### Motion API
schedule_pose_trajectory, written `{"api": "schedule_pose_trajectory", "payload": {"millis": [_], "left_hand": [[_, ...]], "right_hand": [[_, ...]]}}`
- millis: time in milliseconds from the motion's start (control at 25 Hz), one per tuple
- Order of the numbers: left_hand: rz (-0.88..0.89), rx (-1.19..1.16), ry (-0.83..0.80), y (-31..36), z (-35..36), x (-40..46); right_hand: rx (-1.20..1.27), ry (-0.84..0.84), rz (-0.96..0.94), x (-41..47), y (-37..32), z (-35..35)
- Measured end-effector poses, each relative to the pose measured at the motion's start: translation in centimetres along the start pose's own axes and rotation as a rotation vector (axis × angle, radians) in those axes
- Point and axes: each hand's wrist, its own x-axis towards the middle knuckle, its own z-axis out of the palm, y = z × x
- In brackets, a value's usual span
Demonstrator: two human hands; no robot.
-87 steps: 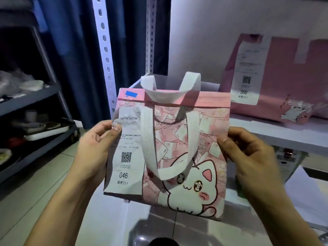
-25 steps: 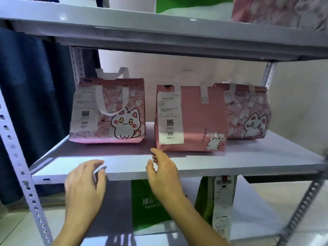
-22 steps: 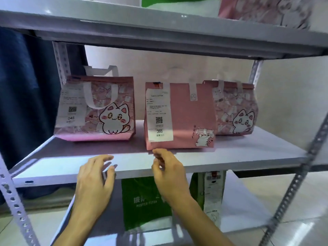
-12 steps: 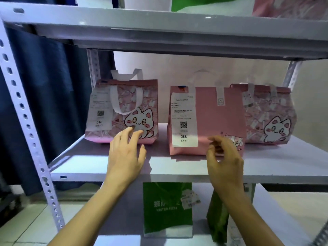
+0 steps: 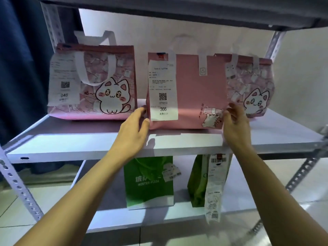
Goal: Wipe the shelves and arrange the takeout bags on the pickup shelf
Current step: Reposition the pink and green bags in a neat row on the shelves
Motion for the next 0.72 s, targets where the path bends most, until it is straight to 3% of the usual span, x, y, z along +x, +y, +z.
{"api": "schedule_pose_trajectory", "payload": {"millis": [360,520,720], "left_hand": [[-0.127,-0.321,0.030,-1.3,1.5,0.1],[-0.105,-0.293,0.141,-1.1,1.8,-0.5],[-0.069,-0.331,0.151,-1.1,1.7,-0.6]], "right_hand": [[0.093,-0.016,-0.048,-0.7,1.8,-0.8],[0.145,-0.004,-0.102,-2.1,1.6,-1.3],[0.243,-0.017,-0.110,-3.6,1.7,-2.1]]}}
